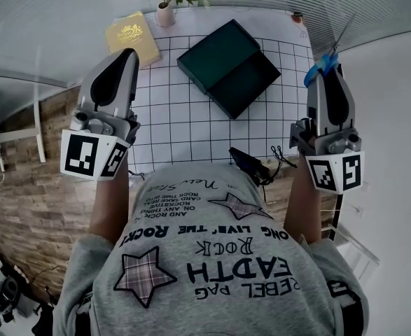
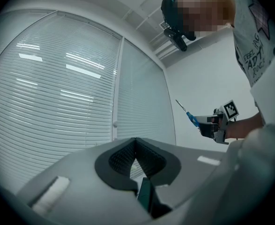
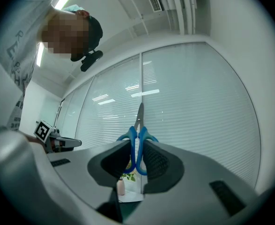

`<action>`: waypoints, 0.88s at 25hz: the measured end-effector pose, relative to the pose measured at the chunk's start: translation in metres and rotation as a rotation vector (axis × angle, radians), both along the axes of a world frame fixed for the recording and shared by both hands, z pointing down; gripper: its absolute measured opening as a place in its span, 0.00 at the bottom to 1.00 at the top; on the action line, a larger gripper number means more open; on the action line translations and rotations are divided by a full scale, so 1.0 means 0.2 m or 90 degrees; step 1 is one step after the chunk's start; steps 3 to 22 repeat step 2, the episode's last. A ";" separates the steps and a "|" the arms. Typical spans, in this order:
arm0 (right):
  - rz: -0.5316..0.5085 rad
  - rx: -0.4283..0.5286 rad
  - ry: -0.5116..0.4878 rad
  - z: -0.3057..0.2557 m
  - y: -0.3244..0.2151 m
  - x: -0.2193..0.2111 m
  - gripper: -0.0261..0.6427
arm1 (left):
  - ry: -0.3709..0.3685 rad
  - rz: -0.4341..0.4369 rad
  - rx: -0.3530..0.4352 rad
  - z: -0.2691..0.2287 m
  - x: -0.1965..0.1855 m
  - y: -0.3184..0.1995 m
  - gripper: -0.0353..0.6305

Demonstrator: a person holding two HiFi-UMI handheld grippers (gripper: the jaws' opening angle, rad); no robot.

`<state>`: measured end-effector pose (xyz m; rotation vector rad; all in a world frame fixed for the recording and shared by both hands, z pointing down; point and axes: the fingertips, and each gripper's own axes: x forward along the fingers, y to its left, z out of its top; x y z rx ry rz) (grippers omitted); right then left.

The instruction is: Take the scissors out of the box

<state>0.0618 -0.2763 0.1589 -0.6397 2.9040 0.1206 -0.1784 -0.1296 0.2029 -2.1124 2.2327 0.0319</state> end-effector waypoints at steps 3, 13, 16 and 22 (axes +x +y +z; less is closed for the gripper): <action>0.002 0.000 0.000 0.00 0.00 0.01 0.18 | 0.000 0.000 -0.001 0.00 0.00 0.00 0.07; 0.002 0.000 0.000 0.00 0.00 0.01 0.18 | 0.000 0.000 -0.001 0.00 0.00 0.00 0.07; 0.002 0.000 0.000 0.00 0.00 0.01 0.18 | 0.000 0.000 -0.001 0.00 0.00 0.00 0.07; 0.002 0.000 0.000 0.00 0.00 0.01 0.18 | 0.000 0.000 -0.001 0.00 0.00 0.00 0.07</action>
